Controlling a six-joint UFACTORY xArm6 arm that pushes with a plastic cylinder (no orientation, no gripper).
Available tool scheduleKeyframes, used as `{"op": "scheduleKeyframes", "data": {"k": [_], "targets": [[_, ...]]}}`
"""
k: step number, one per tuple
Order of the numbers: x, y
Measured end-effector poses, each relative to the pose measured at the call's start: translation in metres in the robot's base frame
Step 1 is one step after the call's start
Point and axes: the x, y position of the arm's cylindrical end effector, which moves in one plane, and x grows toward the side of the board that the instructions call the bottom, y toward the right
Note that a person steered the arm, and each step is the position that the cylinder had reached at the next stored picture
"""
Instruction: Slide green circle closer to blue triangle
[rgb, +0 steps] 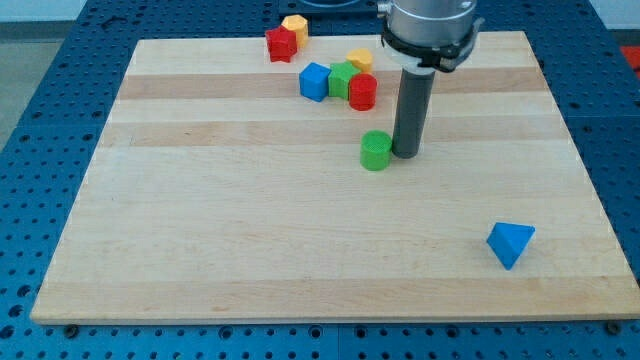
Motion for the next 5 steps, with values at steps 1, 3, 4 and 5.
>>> {"op": "scheduleKeyframes", "data": {"k": [1, 3, 4, 5], "targets": [[-0.025, -0.009], [-0.041, -0.065], [-0.035, -0.066], [-0.029, -0.062]]}}
